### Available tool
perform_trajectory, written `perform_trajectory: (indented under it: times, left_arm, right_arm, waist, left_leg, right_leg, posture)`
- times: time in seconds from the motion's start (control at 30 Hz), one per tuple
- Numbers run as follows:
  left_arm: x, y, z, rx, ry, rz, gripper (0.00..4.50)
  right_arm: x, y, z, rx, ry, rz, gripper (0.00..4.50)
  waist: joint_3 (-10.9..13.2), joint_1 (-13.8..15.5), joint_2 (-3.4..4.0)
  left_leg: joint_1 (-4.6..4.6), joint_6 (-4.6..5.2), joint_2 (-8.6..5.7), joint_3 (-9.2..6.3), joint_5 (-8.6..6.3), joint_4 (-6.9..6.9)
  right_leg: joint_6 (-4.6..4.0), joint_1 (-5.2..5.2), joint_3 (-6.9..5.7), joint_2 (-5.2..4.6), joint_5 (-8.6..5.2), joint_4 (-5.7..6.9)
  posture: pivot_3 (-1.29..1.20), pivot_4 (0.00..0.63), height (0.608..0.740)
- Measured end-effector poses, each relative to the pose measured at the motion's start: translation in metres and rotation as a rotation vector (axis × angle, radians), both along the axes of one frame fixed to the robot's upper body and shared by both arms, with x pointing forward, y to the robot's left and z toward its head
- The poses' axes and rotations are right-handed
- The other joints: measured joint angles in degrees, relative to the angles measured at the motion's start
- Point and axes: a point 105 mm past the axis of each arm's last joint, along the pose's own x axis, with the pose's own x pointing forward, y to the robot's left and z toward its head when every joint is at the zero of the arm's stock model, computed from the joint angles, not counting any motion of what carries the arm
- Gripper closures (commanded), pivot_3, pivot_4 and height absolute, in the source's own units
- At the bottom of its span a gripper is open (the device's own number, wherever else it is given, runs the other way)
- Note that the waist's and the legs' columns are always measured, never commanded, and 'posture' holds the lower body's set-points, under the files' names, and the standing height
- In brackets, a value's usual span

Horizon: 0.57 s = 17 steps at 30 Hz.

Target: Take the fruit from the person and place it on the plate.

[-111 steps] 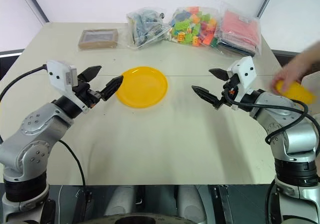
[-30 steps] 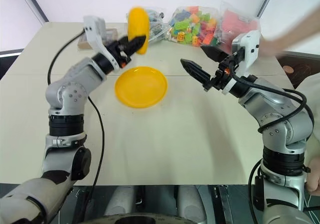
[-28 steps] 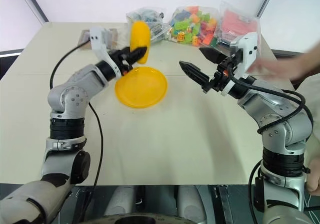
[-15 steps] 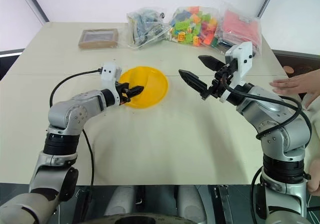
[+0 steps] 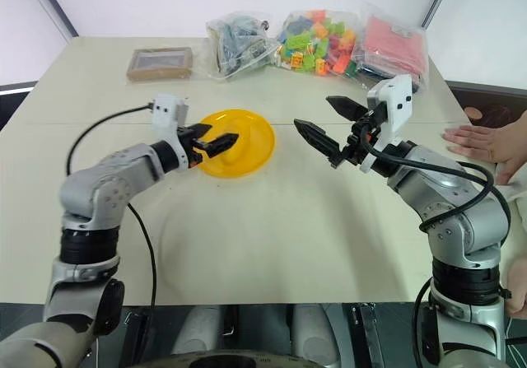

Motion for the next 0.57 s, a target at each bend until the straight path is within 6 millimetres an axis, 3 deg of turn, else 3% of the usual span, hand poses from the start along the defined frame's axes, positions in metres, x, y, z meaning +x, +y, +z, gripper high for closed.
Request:
perform_trajectory:
  times: [0.1,0.2,0.4,0.57]
  left_arm:
    - [-0.02,0.017,0.023,0.037,-0.06,0.035,0.05]
    - [-0.038,0.03,0.031,0.123,-0.087,0.063,0.05]
    - [-0.069,0.055,0.034,0.253,-0.06,0.104,0.05]
    - [-0.075,0.054,0.022,0.248,-0.019,0.094,0.05]
  right_arm:
    - [-0.002,-0.003,-0.008,-0.044,0.02,0.018,0.0]
    - [0.0,-0.01,-0.013,-0.06,0.038,0.016,0.0]
    - [-0.002,-0.02,-0.018,-0.135,0.067,0.063,0.0]
    - [-0.006,-0.014,-0.028,-0.174,0.104,0.138,0.0]
  waist:
    - [0.0,0.02,0.0]
    - [0.0,0.05,0.0]
    - [0.01,0.12,-0.03]
    - [0.02,0.15,-0.04]
  left_leg:
    - [0.0,0.0,0.0,-0.02,0.0,0.0]
    - [0.03,0.0,-0.01,-0.03,0.0,0.0]
    - [0.03,0.0,-0.02,-0.02,0.0,0.01]
    - [0.05,0.0,-0.02,-0.02,0.0,0.01]
  right_leg:
    - [0.0,0.01,0.0,-0.01,0.0,0.0]
    - [0.0,0.01,0.02,-0.01,0.0,0.01]
    - [-0.01,0.03,0.0,-0.02,0.0,0.01]
    - [-0.01,0.06,0.0,-0.02,-0.01,0.0]
  posture:
    - [0.0,0.15,0.731]
    - [0.0,0.15,0.731]
    - [0.0,0.15,0.731]
    - [0.0,0.15,0.731]
